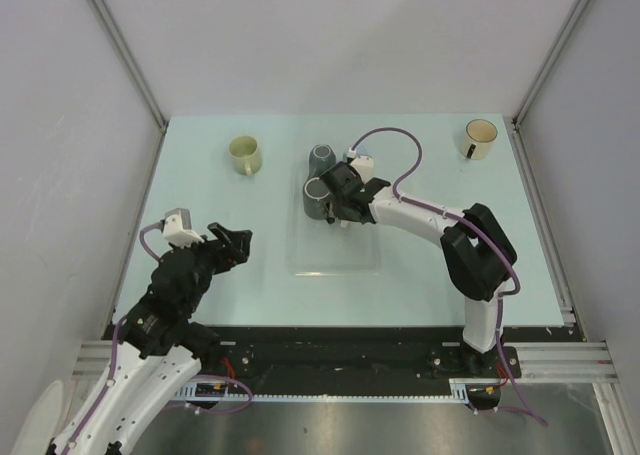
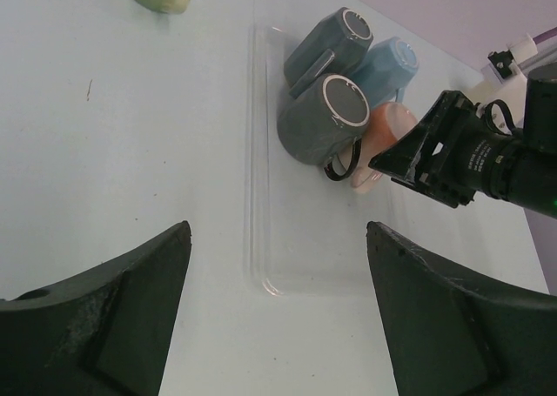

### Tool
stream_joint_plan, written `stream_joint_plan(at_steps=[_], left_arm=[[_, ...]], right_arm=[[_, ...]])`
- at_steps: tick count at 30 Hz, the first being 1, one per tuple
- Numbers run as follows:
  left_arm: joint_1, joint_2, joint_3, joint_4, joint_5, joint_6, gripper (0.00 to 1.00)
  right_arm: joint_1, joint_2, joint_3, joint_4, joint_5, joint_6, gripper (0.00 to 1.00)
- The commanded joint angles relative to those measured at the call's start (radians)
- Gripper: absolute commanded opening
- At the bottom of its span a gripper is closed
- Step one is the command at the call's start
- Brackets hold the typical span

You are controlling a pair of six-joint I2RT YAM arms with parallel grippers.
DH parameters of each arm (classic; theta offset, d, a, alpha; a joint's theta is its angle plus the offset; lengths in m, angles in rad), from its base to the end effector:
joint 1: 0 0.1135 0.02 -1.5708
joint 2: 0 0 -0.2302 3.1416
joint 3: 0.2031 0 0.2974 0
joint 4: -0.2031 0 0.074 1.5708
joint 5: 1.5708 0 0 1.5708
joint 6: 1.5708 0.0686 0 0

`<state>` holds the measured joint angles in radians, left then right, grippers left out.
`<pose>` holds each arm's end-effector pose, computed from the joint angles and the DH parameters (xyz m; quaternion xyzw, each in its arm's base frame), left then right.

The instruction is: Turn the mug right side up

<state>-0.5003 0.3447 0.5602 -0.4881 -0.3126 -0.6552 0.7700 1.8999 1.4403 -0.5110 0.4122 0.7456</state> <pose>0.1937 -0.0818 0.2747 -0.1547 0.7773 -0.2222 0.5679 0.3489 0.3000 0.1430 0.0491 0.9358 0.0569 0.3445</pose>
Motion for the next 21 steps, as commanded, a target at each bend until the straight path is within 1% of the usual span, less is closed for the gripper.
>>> stream_joint_plan(at_steps=[1, 6, 11, 21], left_arm=[[-0.007, -0.018, -0.010, 0.008, -0.023, -0.009, 0.85], [-0.009, -0.016, -0.011, 0.008, -0.028, -0.012, 0.85], [-0.010, -0.018, -0.009, -0.001, -0.028, -0.011, 0.85], [-0.014, -0.012, -0.013, 0.000, -0.022, -0.015, 0.85]], right_arm=[[-0.015, 0.033, 0.054, -0.012, 0.065, 0.054, 0.53], [-0.029, 0.051, 0.069, -0.018, 0.092, 0.077, 0.51], [-0.041, 0.054, 0.072, -0.049, 0.103, 0.064, 0.51], [-0.032, -0.018, -0.007, -0.058, 0.114, 0.014, 0.51]])
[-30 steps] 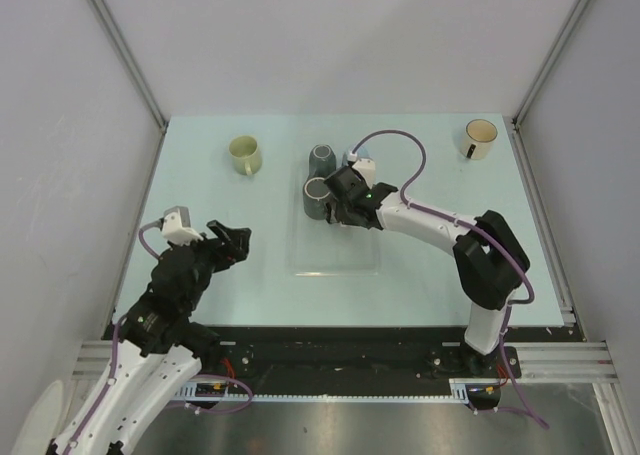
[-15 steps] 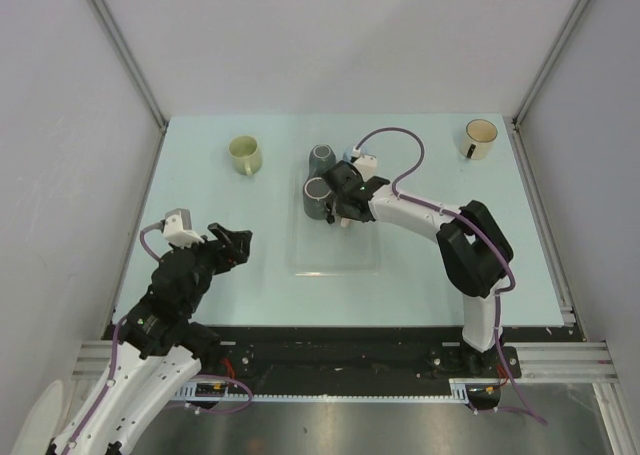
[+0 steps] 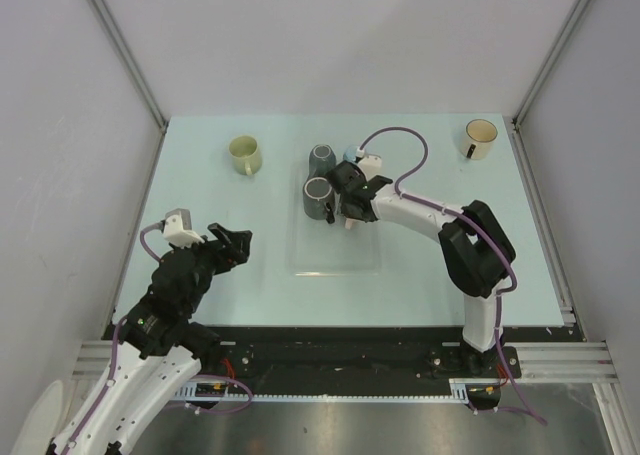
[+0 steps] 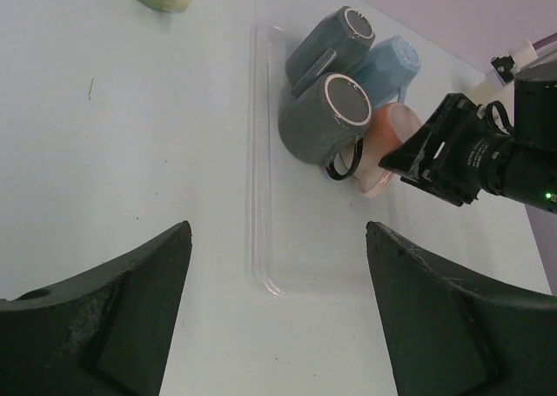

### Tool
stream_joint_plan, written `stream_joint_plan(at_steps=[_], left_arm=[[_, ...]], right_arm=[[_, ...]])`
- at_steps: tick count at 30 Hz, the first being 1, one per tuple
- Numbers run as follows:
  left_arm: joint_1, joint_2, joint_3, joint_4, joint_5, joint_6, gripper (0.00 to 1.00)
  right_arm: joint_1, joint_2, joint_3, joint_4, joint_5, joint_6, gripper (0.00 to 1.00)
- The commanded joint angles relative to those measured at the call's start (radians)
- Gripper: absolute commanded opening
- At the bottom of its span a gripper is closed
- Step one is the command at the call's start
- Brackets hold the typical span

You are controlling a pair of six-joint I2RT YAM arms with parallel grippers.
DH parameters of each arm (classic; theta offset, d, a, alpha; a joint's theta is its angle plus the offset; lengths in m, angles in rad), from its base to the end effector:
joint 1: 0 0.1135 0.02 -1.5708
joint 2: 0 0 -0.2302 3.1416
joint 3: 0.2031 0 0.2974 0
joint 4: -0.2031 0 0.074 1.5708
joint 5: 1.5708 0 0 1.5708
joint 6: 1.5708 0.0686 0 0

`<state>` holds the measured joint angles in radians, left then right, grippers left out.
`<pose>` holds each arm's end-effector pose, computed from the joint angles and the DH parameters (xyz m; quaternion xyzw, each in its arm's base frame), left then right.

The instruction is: Turn the mug right side up

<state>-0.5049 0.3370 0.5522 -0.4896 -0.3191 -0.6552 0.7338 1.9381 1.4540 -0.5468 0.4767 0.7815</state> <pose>0.1928 -0.0820 0.2727 -0.1547 0.7776 -0.2208 0.5680 0.3610 0.2832 0.1301 0.0853 0.9348 0.0128 0.3446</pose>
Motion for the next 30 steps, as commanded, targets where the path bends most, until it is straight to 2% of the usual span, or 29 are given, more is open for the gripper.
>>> stream_joint_plan(at_steps=[1, 12, 25, 30], left_arm=[[-0.009, -0.004, -0.006, 0.003, -0.014, -0.015, 0.85], [-0.009, 0.000, -0.008, -0.007, -0.006, -0.018, 0.85], [-0.009, -0.010, -0.011, -0.018, -0.003, -0.024, 0.84], [-0.009, -0.007, -0.009, -0.020, -0.002, -0.024, 0.84]], right_arm=[[0.009, -0.057, -0.021, -0.018, 0.046, -0.039, 0.51], [-0.010, -0.019, 0.006, 0.022, -0.033, -0.091, 0.46], [-0.014, 0.025, 0.057, -0.013, -0.030, -0.096, 0.34], [-0.014, 0.042, 0.059, -0.012, -0.035, -0.091, 0.33]])
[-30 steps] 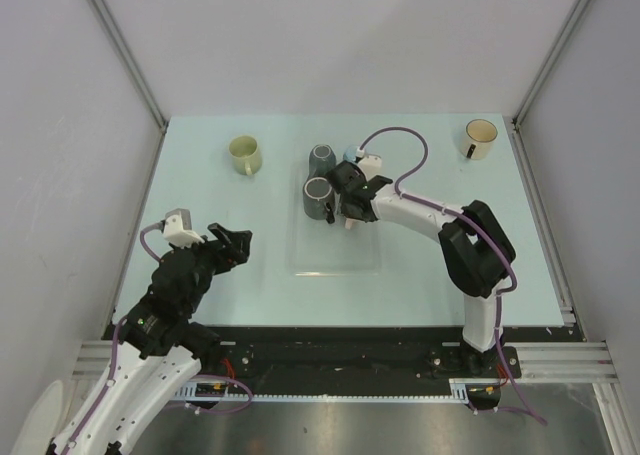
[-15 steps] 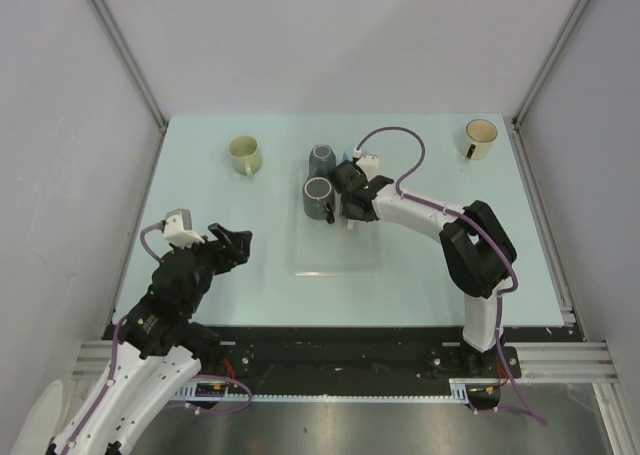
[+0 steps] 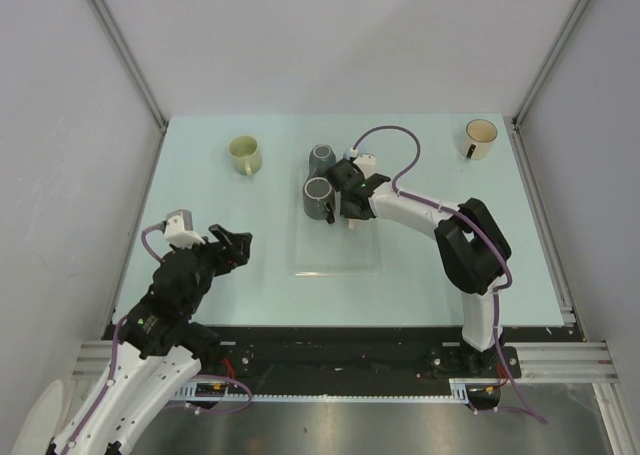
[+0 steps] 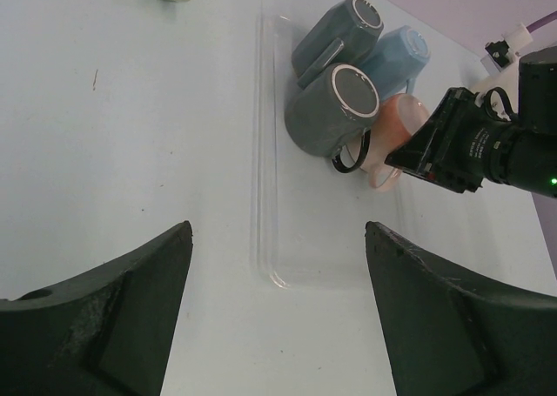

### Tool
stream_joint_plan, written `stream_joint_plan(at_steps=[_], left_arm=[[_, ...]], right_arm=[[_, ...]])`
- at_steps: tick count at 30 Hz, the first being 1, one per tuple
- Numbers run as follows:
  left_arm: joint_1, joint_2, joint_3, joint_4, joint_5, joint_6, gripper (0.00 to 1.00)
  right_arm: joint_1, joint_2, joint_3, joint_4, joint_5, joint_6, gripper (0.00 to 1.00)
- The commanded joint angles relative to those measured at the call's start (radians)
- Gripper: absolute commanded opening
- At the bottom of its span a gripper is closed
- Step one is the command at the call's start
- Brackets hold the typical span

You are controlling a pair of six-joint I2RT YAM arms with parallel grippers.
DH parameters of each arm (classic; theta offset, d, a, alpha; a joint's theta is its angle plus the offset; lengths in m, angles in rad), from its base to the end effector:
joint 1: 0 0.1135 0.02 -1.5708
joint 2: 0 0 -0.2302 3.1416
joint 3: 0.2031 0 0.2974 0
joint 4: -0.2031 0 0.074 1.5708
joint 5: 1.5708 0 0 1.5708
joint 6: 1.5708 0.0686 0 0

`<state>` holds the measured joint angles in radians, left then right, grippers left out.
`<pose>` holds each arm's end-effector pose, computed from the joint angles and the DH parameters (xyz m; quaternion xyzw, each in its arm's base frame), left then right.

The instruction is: Turn the mug right side up

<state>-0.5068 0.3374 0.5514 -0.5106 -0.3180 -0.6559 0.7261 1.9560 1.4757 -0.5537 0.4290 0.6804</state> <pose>0.1921 -0.0821 0.2695 -0.1530 0.7845 -0.2162 0.5608 0.3646 0.2856 0.1282 0.0349 0.9431 0.0110 0.3304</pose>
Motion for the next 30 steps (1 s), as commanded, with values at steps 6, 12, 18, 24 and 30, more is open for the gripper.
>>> stream_joint_plan(at_steps=[6, 12, 18, 24, 30], left_arm=[[-0.007, -0.011, -0.010, 0.000, -0.003, -0.024, 0.84], [-0.007, -0.011, -0.010, 0.000, -0.001, -0.025, 0.84], [-0.007, -0.011, -0.011, 0.001, 0.000, -0.025, 0.84], [-0.007, -0.012, -0.011, 0.000, 0.003, -0.025, 0.84], [-0.007, -0.011, -0.010, -0.002, 0.011, -0.033, 0.84]], right_arm=[[-0.008, 0.034, 0.034, -0.006, 0.013, 0.016, 0.32], [-0.011, 0.029, 0.035, -0.003, 0.007, 0.008, 0.24], [-0.010, 0.024, 0.035, -0.003, -0.004, 0.004, 0.07], [-0.007, 0.017, 0.035, -0.006, -0.030, -0.028, 0.00], [0.006, -0.034, 0.003, 0.012, -0.021, -0.097, 0.00]])
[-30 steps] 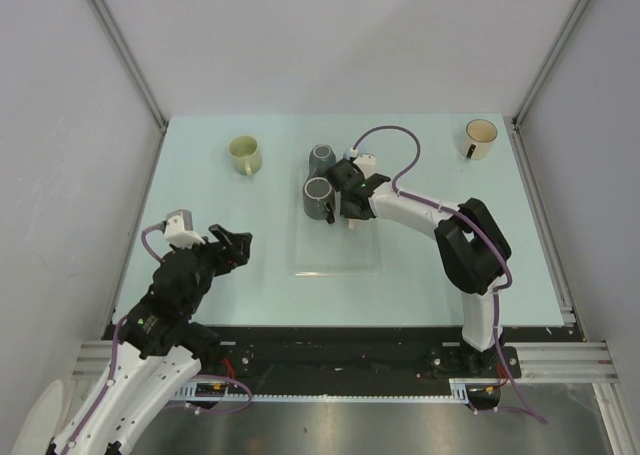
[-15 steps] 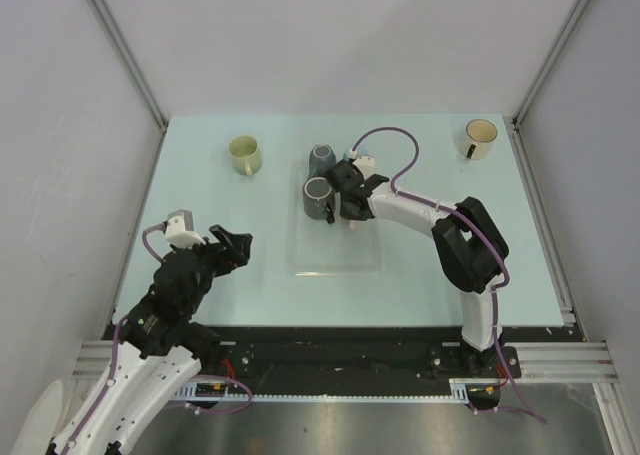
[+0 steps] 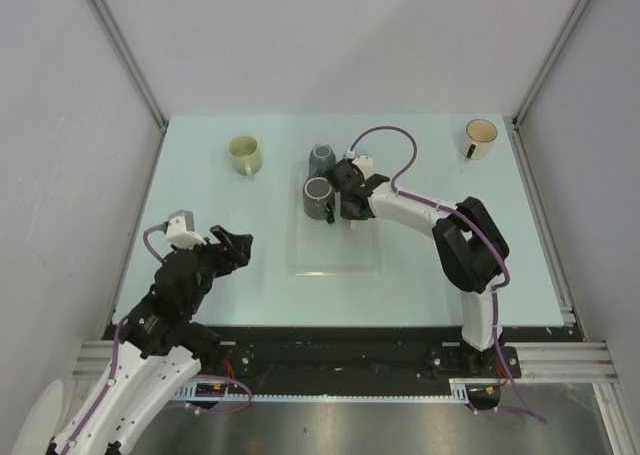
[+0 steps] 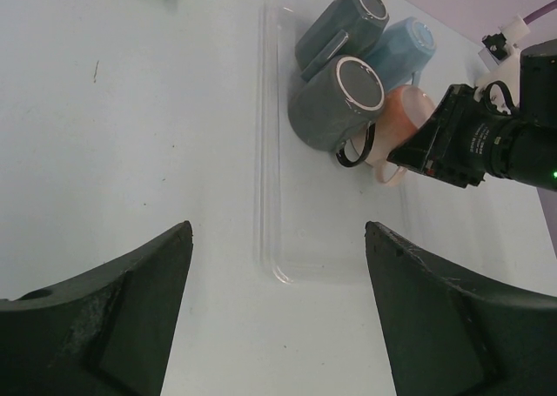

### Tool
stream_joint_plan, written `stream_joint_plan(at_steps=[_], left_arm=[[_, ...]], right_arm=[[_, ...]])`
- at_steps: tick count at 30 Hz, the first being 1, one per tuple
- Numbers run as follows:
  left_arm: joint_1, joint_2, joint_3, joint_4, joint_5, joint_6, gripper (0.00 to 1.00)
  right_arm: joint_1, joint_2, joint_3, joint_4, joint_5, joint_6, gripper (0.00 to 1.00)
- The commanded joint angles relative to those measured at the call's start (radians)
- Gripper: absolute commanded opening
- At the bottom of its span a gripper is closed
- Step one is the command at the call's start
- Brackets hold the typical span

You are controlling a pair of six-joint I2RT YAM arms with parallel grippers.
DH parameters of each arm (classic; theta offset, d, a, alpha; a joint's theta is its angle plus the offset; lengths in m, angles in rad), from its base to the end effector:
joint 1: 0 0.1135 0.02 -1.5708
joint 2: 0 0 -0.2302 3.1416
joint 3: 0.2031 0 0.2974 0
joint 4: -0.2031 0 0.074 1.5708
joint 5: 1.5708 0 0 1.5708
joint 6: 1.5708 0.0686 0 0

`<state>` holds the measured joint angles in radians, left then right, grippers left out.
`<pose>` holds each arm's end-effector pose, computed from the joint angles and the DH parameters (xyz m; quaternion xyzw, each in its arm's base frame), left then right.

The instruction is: Turn the mug right side up

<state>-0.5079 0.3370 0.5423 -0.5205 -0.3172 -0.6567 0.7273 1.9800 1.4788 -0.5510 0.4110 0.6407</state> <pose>0.1922 -0.0825 0.2646 -0.1519 0.7901 -0.2122 0.5547 0.3646 0.2878 0.1185 0.0113 0.9476 0.0057 0.3192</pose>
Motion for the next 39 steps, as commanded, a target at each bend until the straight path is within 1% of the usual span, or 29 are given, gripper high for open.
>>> stream_joint_plan(at_steps=[1, 4, 9, 12, 13, 14, 15, 16, 17, 18, 19, 20, 21, 22, 23, 24, 25, 26, 27, 28, 29, 31, 32, 33, 35, 36, 39], left_arm=[[-0.006, -0.009, -0.001, 0.011, 0.012, -0.032, 0.84], [-0.006, -0.012, -0.002, 0.011, 0.015, -0.038, 0.84], [-0.006, -0.007, -0.007, 0.026, 0.026, -0.055, 0.84], [-0.006, 0.007, -0.019, 0.062, 0.069, -0.076, 0.85], [-0.006, 0.008, -0.027, 0.079, 0.091, -0.084, 0.86], [-0.006, 0.005, -0.037, 0.135, 0.163, -0.090, 0.86], [-0.007, 0.004, -0.062, 0.172, 0.205, -0.107, 0.86], [-0.006, -0.003, -0.080, 0.215, 0.246, -0.124, 0.88], [-0.006, -0.010, -0.102, 0.322, 0.356, -0.139, 0.88], [-0.006, -0.022, -0.146, 0.377, 0.398, -0.177, 0.88], [-0.004, -0.030, -0.171, 0.437, 0.449, -0.198, 0.89], [-0.006, -0.038, -0.197, 0.576, 0.487, -0.217, 0.89], [-0.006, -0.049, -0.246, 0.638, 0.548, -0.266, 0.89], [-0.006, -0.050, -0.267, 0.695, 0.564, -0.288, 0.90], [-0.006, -0.052, -0.284, 0.788, 0.578, -0.308, 0.91], [-0.007, -0.044, -0.312, 0.833, 0.607, -0.334, 0.91], [-0.006, -0.026, -0.321, 0.876, 0.621, -0.345, 0.93], [-0.006, -0.007, -0.327, 0.955, 0.641, -0.356, 0.94], [-0.007, 0.016, -0.341, 1.002, 0.661, -0.382, 0.94], [-0.007, 0.037, -0.344, 1.045, 0.705, -0.394, 0.95], [-0.012, 0.096, -0.346, 1.130, 0.722, -0.408, 0.95], [-0.035, 0.163, -0.337, 1.201, 0.756, -0.428, 0.96], [-0.049, 0.216, -0.326, 1.237, 0.764, -0.425, 0.95], [-0.085, 0.249, -0.300, 1.241, 0.765, -0.403, 0.95], [-0.127, 0.311, -0.277, 1.243, 0.748, -0.374, 0.94], [-0.167, 0.326, -0.263, 1.245, 0.733, -0.356, 0.93], [-0.233, 0.388, -0.236, 1.248, 0.679, -0.324, 0.91]], right_arm=[[0.003, -0.076, -0.020, 0.020, -0.011, -0.067, 0.00], [0.000, -0.142, -0.067, 0.051, -0.018, -0.101, 0.00], [-0.002, -0.260, -0.101, 0.051, -0.049, -0.125, 0.00], [-0.006, -0.317, -0.132, 0.066, -0.142, -0.105, 0.00], [-0.012, -0.369, -0.149, 0.085, -0.176, -0.086, 0.00], [-0.019, -0.398, -0.202, 0.153, -0.217, -0.072, 0.00], [-0.025, -0.436, -0.239, 0.192, -0.313, -0.052, 0.00], [-0.047, -0.499, -0.271, 0.233, -0.366, -0.035, 0.00], [-0.057, -0.535, -0.340, 0.326, -0.411, -0.003, 0.00], [-0.065, -0.562, -0.366, 0.360, -0.498, 0.014, 0.00], [-0.084, -0.584, -0.386, 0.394, -0.543, 0.031, 0.00], [-0.095, -0.631, -0.415, 0.472, -0.590, 0.068, 0.00], [-0.101, -0.651, -0.460, 0.508, -0.657, 0.088, 0.00], [-0.107, -0.671, -0.485, 0.540, -0.699, 0.109, 0.00], [-0.121, -0.705, -0.506, 0.644, -0.743, 0.126, 0.00], [-0.123, -0.727, -0.555, 0.684, -0.802, 0.170, 0.00], [-0.129, -0.745, -0.584, 0.733, -0.837, 0.194, 0.00], [-0.141, -0.774, -0.615, 0.866, -0.880, 0.223, 0.00], [-0.150, -0.785, -0.642, 0.914, -0.935, 0.293, 0.00], [-0.154, -0.793, -0.684, 0.960, -0.957, 0.319, 0.00], [-0.155, -0.800, -0.708, 1.064, -0.978, 0.353, 0.00], [-0.152, -0.810, -0.747, 1.132, -1.015, 0.426, 0.00], [-0.146, -0.813, -0.759, 1.210, -1.025, 0.445, 0.00], [-0.134, -0.816, -0.765, 1.232, -1.034, 0.458, 0.00], [-0.115, -0.826, -0.767, 1.256, -1.037, 0.459, 0.00], [-0.095, -0.842, -0.767, 1.257, -1.029, 0.452, 0.00], [-0.085, -0.859, -0.767, 1.246, -1.019, 0.438, 0.00]])
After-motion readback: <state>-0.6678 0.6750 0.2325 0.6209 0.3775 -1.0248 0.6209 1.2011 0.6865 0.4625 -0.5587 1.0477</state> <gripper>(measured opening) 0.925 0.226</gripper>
